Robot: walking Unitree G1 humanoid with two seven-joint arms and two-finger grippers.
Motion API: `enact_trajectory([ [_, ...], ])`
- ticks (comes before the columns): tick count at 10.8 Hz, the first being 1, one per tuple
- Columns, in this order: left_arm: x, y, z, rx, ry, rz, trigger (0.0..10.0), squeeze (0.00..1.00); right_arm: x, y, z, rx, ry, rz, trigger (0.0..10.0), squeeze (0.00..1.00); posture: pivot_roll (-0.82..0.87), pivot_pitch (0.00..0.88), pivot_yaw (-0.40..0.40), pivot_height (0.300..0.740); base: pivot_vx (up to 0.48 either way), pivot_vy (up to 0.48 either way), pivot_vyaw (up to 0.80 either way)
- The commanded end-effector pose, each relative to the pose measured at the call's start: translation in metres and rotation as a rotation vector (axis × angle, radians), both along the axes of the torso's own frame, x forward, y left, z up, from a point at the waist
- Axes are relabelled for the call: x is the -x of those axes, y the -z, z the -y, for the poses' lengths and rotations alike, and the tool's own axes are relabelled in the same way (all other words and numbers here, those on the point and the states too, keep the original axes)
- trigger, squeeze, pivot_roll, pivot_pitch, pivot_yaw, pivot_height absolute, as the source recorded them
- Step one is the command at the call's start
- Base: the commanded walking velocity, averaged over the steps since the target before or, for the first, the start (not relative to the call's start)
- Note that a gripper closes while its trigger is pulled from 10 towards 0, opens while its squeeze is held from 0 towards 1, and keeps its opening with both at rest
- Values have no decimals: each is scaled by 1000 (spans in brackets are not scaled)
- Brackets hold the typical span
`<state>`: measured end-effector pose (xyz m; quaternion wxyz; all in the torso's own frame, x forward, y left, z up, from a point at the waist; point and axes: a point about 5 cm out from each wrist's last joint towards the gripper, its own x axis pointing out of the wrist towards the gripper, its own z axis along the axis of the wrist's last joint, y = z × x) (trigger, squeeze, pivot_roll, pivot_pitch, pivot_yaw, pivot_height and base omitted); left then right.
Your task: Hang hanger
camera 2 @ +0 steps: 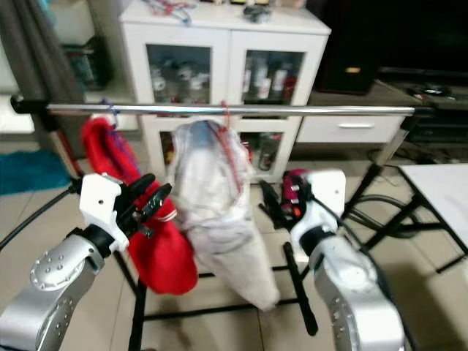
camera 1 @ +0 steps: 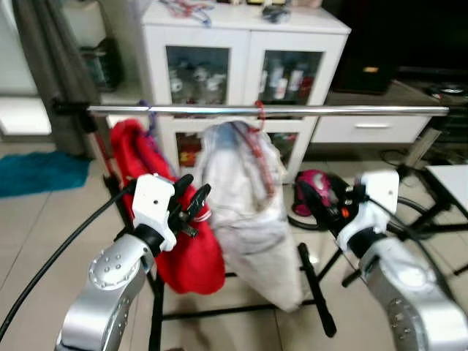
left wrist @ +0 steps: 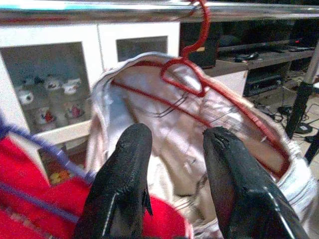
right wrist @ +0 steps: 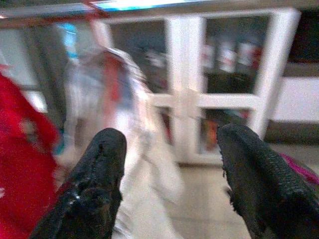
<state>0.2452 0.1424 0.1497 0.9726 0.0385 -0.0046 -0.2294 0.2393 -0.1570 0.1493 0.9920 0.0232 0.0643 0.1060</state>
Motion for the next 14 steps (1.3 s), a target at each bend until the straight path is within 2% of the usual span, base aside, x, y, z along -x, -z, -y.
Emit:
enact_trajectory([
  [1,0,1,4,-4,6,4,10000,0,-1,3,8,33,50,-13,10000,1000,-18,0,-27,740,0,-247,0],
  [4,0,2,3,-15,2,5,10000,0,0,4,2,-2,50,-12,10000,1000,-7,0,-28,740,0,-249,0],
  [5,0,1,3,-15,2,7,10000,0,0,6,1,25,47,-25,10000,1000,-7,0,-27,740,0,-247,0],
  [8,-1,0,2,-15,-1,10,10000,0,-4,-4,2,27,85,36,10000,1000,-7,0,-22,740,0,0,0],
  [9,-3,0,-1,10,-34,-9,10000,0,-5,-4,-5,-3,16,30,10000,1000,-1,0,-24,740,0,0,0],
  [11,-4,-3,-6,-12,-48,-1,10000,0,-7,-1,-11,70,-44,28,10000,1000,15,0,-33,740,0,0,800],
  [14,-2,-9,-12,-34,-63,16,10000,0,-12,-4,-19,-17,-136,28,10000,1000,36,0,-37,740,0,0,800],
])
